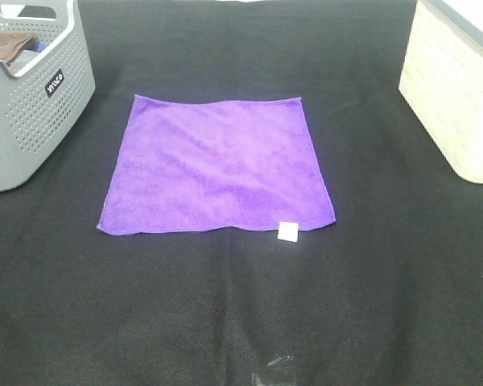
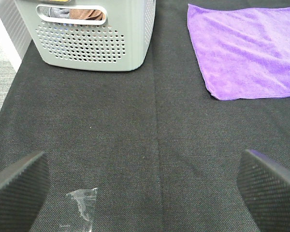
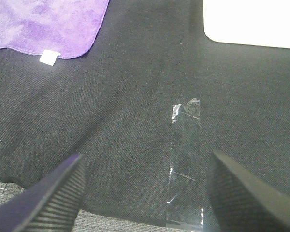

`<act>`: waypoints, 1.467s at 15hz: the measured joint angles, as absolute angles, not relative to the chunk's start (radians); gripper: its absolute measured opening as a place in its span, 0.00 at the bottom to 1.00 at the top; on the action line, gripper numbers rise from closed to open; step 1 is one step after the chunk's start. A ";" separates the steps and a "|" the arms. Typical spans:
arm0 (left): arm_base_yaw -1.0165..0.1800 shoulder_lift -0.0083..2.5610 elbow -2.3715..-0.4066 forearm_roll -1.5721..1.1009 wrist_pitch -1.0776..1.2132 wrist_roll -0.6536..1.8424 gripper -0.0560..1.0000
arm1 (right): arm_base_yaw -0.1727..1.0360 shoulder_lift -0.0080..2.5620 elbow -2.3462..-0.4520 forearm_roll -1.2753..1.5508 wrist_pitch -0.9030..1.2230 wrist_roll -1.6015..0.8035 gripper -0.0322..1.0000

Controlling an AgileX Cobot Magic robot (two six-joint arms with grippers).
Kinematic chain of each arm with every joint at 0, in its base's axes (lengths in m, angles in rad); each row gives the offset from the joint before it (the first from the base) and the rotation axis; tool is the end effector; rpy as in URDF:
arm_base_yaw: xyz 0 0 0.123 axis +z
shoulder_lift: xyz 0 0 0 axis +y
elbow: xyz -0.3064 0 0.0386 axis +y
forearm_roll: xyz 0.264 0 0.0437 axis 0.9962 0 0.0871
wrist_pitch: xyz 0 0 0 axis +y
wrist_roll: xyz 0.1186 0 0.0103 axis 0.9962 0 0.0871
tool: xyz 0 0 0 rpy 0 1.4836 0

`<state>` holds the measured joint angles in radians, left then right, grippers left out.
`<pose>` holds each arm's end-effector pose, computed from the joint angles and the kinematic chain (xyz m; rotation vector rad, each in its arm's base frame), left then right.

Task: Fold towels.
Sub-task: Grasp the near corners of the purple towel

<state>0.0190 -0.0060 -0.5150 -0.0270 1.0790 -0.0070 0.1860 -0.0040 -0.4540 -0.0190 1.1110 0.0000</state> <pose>0.0067 -0.0027 0.2750 -0.0247 2.0412 -0.0248 0.0115 0.0001 0.2524 -0.1975 2.1285 0.0860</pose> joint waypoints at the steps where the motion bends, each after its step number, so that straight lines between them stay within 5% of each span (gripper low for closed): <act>1: 0.019 -0.006 -0.515 -0.027 1.079 -0.007 0.99 | 0.186 -0.004 -0.454 -0.021 1.111 0.000 0.71; 9: 0.019 -0.006 -0.515 -0.027 1.079 -0.007 0.99 | 0.186 -0.004 -0.454 -0.021 1.111 0.000 0.73; 11: 0.019 -0.006 -0.515 -0.027 1.079 -0.007 0.99 | 0.186 -0.004 -0.454 -0.021 1.111 0.000 0.91; 13: 0.019 -0.006 -0.515 -0.027 1.079 -0.007 0.99 | 0.186 -0.004 -0.454 -0.030 1.111 0.000 0.96; 22: 0.019 -0.006 -0.515 -0.027 1.079 -0.007 0.99 | 0.186 -0.004 -0.454 -0.044 1.111 0.000 0.97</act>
<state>0.0190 -0.0060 -0.5150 -0.0270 1.0790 -0.0070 0.1860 -0.0040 -0.4540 -0.0440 1.1110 0.0000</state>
